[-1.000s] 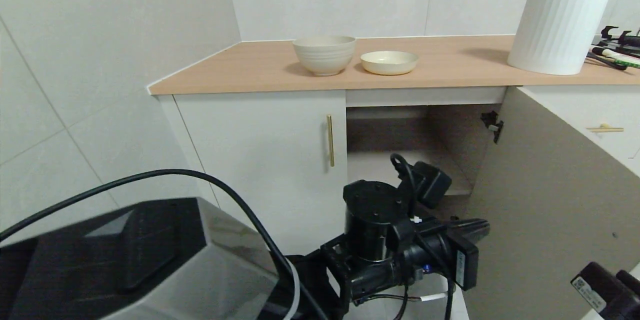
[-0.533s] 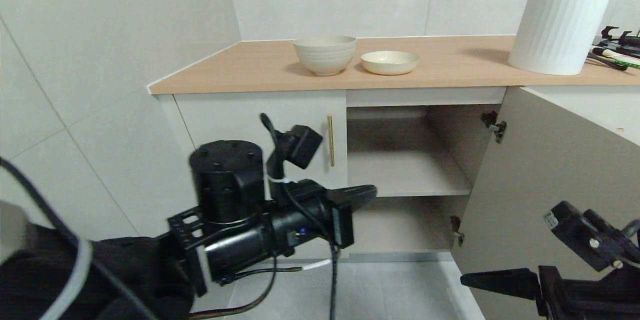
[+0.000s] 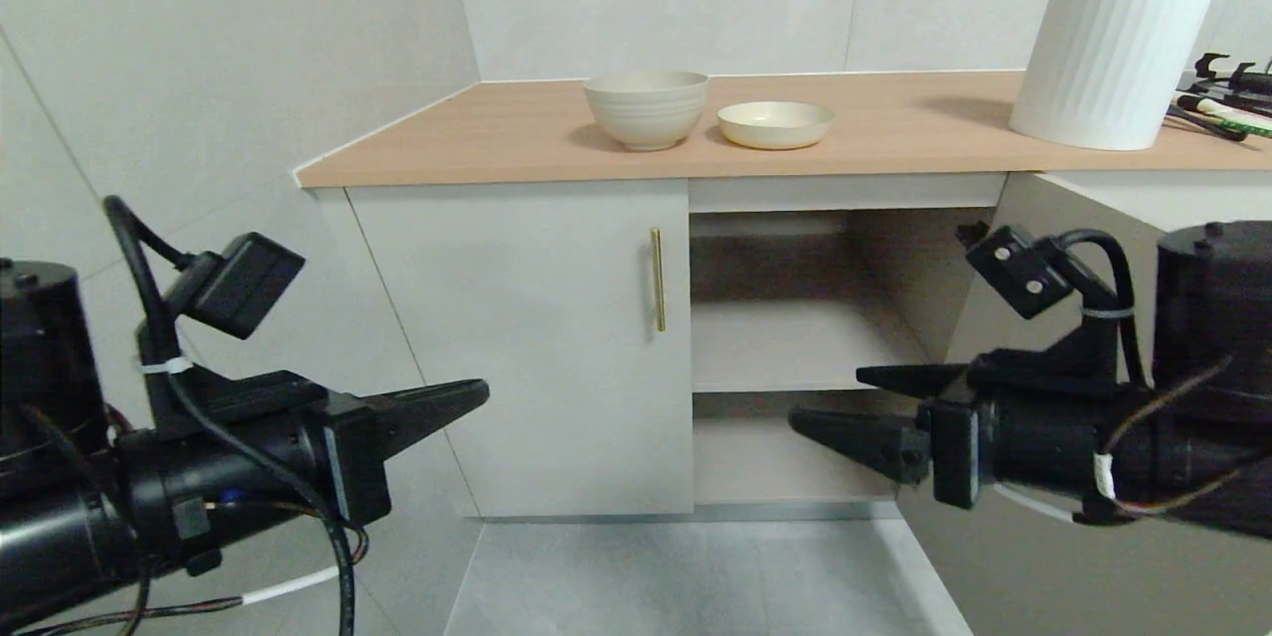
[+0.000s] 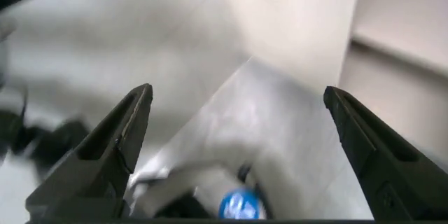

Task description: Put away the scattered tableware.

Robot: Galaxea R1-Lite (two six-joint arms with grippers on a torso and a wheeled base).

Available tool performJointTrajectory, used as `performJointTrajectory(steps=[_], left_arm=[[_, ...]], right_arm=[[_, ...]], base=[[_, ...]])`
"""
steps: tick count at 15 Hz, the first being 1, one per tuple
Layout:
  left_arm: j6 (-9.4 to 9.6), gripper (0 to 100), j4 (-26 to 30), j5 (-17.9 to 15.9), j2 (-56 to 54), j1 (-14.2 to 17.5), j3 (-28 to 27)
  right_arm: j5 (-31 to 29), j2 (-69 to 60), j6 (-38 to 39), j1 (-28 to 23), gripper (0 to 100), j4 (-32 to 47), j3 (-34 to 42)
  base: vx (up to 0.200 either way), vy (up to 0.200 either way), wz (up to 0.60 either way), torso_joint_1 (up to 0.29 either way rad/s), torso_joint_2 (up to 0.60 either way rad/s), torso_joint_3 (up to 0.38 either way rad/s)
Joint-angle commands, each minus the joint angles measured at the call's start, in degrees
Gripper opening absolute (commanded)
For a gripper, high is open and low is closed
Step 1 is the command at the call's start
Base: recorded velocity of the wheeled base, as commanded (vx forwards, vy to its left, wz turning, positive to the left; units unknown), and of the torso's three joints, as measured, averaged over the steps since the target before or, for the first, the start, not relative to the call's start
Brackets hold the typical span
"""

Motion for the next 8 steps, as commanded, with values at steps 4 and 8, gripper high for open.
performJointTrajectory(steps=[4, 8], left_arm=[[0.30, 100, 0.0, -0.1, 0.0, 3.4, -0.9], [0.21, 100, -0.4, -0.1, 1.7, 4.0, -1.3]], right_arm=[[-0.6, 10.0, 0.0, -3.0, 100, 0.0, -6.7], [-4.7, 10.9, 0.0, -3.2, 100, 0.5, -7.3]], base=[[0.000, 0.000, 0.00, 0.000, 0.00, 0.000], [0.000, 0.000, 0.00, 0.000, 0.00, 0.000]])
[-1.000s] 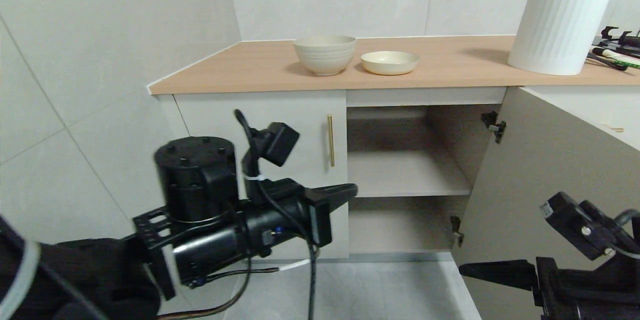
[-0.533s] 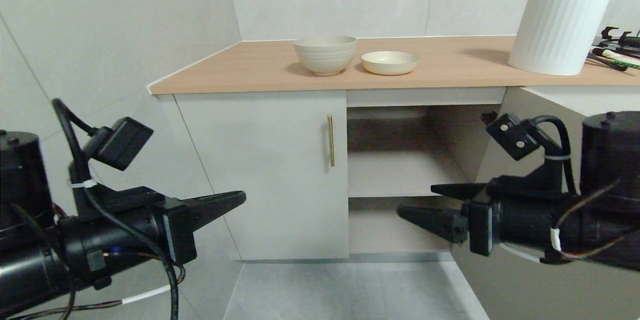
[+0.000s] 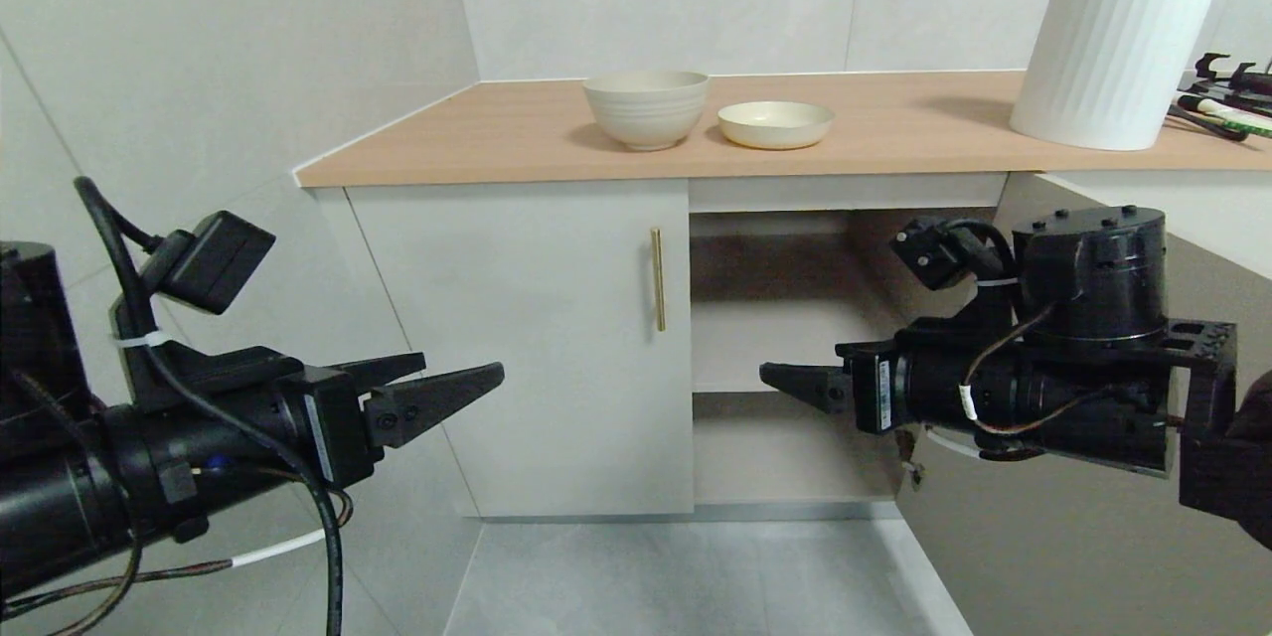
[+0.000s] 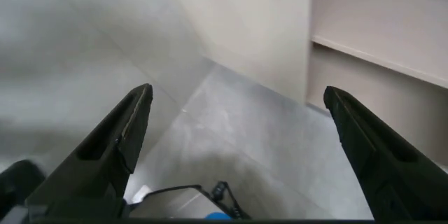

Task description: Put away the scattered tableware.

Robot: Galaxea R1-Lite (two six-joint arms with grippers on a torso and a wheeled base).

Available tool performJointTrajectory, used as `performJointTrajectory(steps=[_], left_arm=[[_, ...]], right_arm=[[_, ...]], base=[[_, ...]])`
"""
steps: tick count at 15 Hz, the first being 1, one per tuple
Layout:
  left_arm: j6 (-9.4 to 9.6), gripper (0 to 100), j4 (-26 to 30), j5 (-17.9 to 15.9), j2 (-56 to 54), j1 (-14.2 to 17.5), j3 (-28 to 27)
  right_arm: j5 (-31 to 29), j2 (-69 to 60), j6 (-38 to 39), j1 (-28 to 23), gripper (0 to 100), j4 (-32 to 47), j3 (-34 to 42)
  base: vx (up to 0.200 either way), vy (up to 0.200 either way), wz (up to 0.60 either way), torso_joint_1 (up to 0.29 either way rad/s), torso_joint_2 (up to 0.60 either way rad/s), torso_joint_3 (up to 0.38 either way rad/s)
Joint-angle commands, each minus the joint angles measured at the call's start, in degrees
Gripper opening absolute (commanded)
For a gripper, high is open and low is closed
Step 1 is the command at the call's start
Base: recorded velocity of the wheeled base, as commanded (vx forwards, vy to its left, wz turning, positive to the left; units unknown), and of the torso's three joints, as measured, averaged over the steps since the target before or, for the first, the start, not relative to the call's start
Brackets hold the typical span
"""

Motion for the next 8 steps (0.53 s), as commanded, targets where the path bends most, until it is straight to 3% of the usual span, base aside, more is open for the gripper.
performJointTrajectory(steps=[1, 8], left_arm=[[-0.03, 100, -0.1, 0.1, 0.8, 0.1, -0.2], [-0.03, 100, -0.1, 0.2, 0.9, 0.9, -1.2]], right_arm=[[-0.7, 0.8, 0.0, 0.0, 100, 1.3, -1.0], [-1.5, 0.1, 0.0, 0.2, 100, 4.0, -1.8]], base=[[0.000, 0.000, 0.00, 0.000, 0.00, 0.000], [0.000, 0.000, 0.00, 0.000, 0.00, 0.000]])
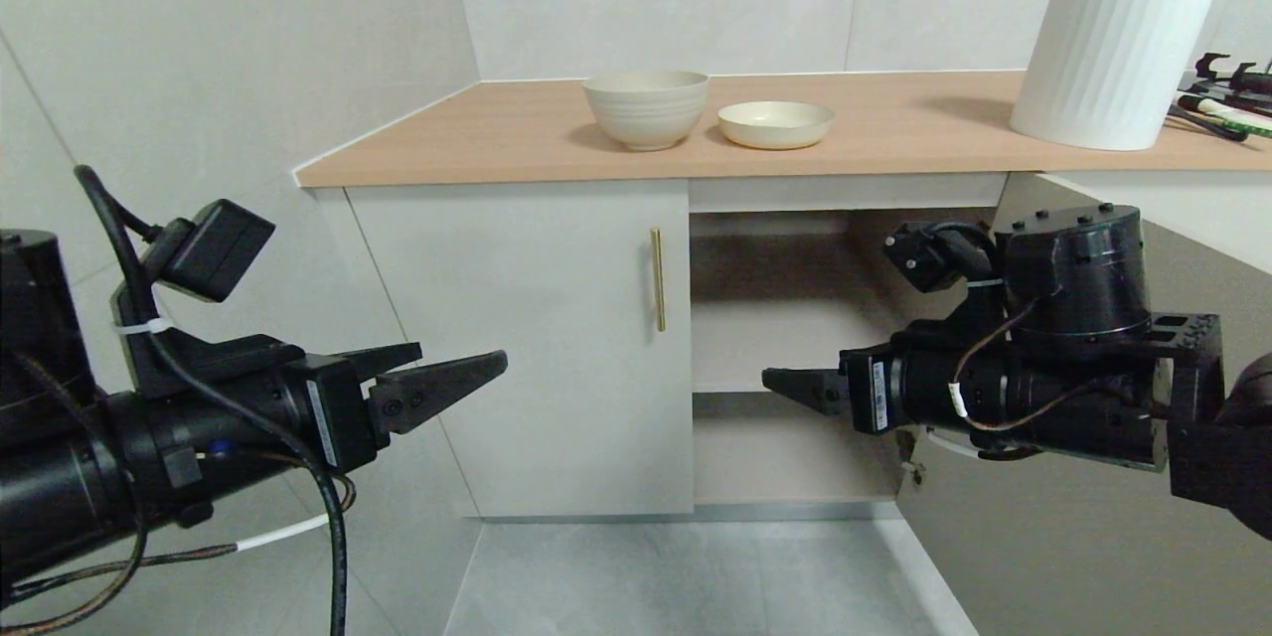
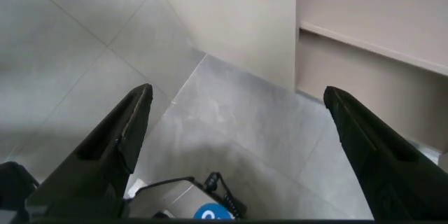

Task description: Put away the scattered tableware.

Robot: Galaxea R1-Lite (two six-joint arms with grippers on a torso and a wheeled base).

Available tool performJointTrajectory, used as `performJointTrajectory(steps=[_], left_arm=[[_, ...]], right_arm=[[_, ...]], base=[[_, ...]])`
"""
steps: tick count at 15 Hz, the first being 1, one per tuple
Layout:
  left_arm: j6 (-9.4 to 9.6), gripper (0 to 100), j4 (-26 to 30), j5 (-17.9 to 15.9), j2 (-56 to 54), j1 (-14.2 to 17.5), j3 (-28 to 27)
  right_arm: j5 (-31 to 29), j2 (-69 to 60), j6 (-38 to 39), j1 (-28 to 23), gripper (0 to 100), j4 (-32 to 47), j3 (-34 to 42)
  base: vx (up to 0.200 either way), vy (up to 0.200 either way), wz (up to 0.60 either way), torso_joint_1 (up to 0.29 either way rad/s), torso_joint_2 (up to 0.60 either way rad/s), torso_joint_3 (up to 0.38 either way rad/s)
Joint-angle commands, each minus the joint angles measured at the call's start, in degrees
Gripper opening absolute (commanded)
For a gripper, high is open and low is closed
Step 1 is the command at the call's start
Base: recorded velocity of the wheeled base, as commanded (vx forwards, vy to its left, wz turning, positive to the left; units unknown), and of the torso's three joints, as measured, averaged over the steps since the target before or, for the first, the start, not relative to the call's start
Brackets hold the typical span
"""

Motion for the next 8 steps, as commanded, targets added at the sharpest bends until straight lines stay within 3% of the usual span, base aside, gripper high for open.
performJointTrajectory(steps=[1, 8], left_arm=[[-0.01, 100, 0.0, -0.1, 0.3, 0.7, -0.2], [-0.01, 100, 0.1, -0.2, 0.4, 1.7, -0.7]], right_arm=[[0.1, -0.4, 0.0, 0.1, 100, 0.0, 0.0], [0.1, -1.4, 0.0, 0.2, 100, 0.4, 0.5]], base=[[0.200, 0.000, 0.00, 0.002, 0.00, 0.002], [0.200, 0.000, 0.00, 0.000, 0.00, 0.002]])
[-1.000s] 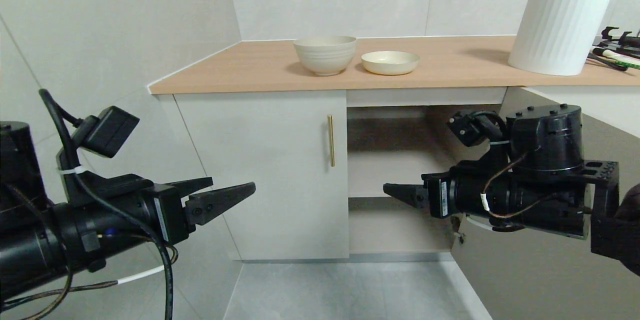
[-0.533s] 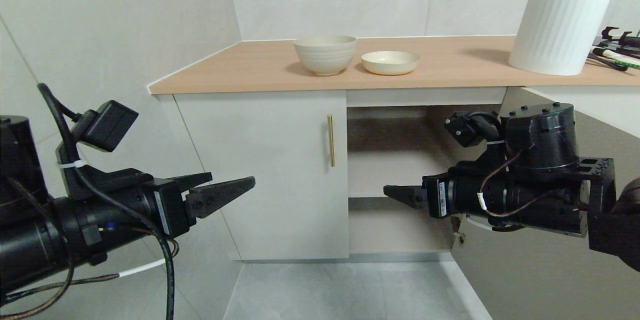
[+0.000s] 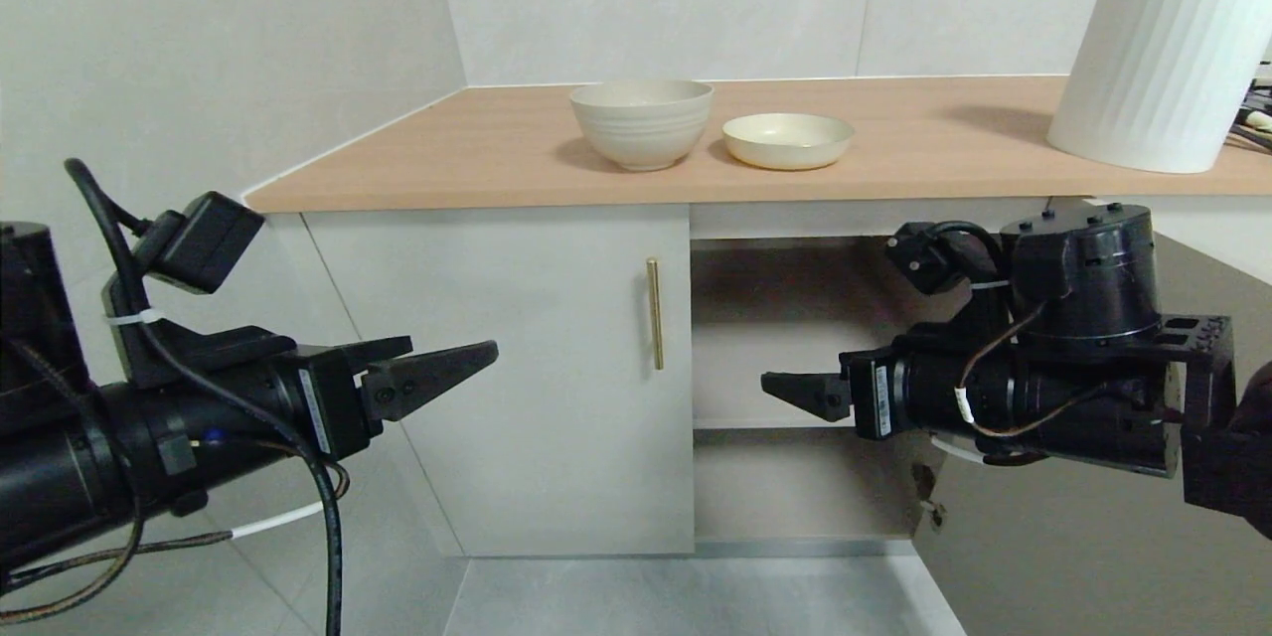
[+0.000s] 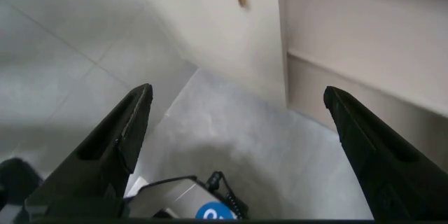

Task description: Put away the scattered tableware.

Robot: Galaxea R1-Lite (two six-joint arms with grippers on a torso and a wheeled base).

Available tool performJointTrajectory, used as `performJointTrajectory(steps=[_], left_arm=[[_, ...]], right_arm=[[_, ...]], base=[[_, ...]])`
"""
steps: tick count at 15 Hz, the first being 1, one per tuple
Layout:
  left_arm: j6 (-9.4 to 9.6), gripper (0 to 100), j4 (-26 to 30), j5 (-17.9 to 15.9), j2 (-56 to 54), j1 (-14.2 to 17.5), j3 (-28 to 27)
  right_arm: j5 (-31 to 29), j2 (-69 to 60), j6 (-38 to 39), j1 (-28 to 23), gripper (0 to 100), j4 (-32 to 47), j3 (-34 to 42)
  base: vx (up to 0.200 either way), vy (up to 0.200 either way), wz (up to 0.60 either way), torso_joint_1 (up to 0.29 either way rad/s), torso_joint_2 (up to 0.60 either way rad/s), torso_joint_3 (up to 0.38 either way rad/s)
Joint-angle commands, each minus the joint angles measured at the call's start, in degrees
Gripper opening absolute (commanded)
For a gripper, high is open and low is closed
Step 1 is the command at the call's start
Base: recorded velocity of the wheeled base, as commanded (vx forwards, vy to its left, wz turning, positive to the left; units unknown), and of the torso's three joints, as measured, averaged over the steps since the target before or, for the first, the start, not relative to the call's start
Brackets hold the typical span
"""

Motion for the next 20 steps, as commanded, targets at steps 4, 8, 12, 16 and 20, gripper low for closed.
performJointTrajectory(steps=[4, 8, 12, 16, 20], left_arm=[[-0.01, 100, 0.0, 0.0, 0.5, 0.4, -0.1], [-0.01, 100, 0.1, -0.2, -0.6, 0.4, -0.1], [3.42, 100, 0.5, -0.2, -3.1, -0.1, -0.8], [4.21, 100, 11.2, 0.0, -4.1, 0.5, -9.3], [3.51, 100, 11.5, -0.1, -2.1, 1.2, -10.2]], right_arm=[[1.9, -2.3, -0.4, 0.3, 100, 0.6, 2.0], [1.8, -3.9, -1.9, 1.0, 100, 0.6, 2.9], [1.8, -5.0, -3.9, 1.1, 100, 0.6, 3.0], [1.8, -5.3, -3.9, 1.0, 100, 0.6, 2.9], [1.7, -5.5, -3.9, 0.5, 100, 0.6, 2.8]], base=[[0.200, 0.000, 0.00, 0.004, 0.00, 0.001], [0.000, 0.000, 0.00, 0.000, 0.00, 0.000], [0.000, 0.000, 0.00, 0.000, 0.00, 0.000], [0.000, 0.000, 0.00, 0.019, -0.12, -0.100], [0.000, 0.000, 0.00, 0.129, -0.35, -0.300]])
